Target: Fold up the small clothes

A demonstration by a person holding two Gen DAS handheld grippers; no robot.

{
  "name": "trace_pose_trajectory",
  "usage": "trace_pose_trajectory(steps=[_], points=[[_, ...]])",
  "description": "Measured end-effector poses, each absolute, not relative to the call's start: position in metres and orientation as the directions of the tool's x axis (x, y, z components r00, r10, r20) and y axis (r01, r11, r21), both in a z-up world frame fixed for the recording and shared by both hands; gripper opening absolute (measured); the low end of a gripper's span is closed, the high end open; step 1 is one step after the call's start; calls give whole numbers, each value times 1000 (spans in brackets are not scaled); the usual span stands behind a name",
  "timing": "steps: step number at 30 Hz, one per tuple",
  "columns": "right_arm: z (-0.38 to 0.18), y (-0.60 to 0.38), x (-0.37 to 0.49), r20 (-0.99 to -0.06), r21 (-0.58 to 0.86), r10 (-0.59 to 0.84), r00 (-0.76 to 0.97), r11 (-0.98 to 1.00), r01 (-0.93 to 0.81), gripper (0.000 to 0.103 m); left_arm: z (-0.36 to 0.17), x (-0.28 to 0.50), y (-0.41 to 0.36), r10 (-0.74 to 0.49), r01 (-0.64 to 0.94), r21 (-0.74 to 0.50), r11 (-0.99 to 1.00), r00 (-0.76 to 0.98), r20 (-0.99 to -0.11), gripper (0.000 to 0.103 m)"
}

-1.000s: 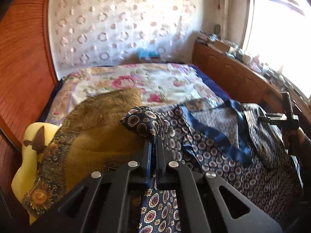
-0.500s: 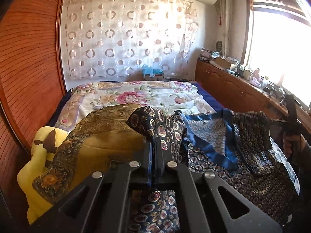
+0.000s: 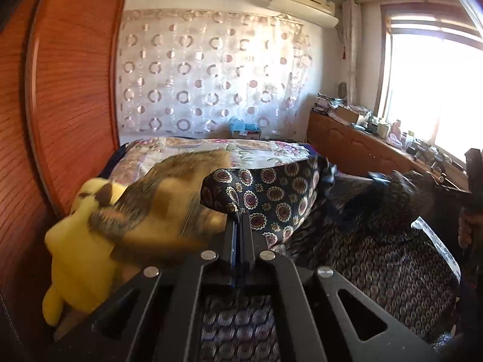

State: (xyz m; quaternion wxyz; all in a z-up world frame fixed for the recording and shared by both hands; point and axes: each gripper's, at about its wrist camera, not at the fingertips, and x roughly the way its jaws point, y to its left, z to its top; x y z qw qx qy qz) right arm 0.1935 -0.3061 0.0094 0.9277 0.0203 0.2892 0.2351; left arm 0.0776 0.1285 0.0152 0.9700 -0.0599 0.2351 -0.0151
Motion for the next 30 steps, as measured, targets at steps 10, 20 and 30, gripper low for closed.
trace_pose_trajectory(steps=[10,20,30], points=[[2,-318,94,-538,105,421,731,893,-437,2,-10,-9,148,-3,-66,-141,988,897,-442,0],[-20,-325,31,-648,41,376,662,886,-463,5,-49,-37,165,22,-107,-117,987,825,-565,5],[-12,-340,23,-637,24,350,687,900,-436,49,-16,-48,179,-12,-60,-122,991,854,-521,45]])
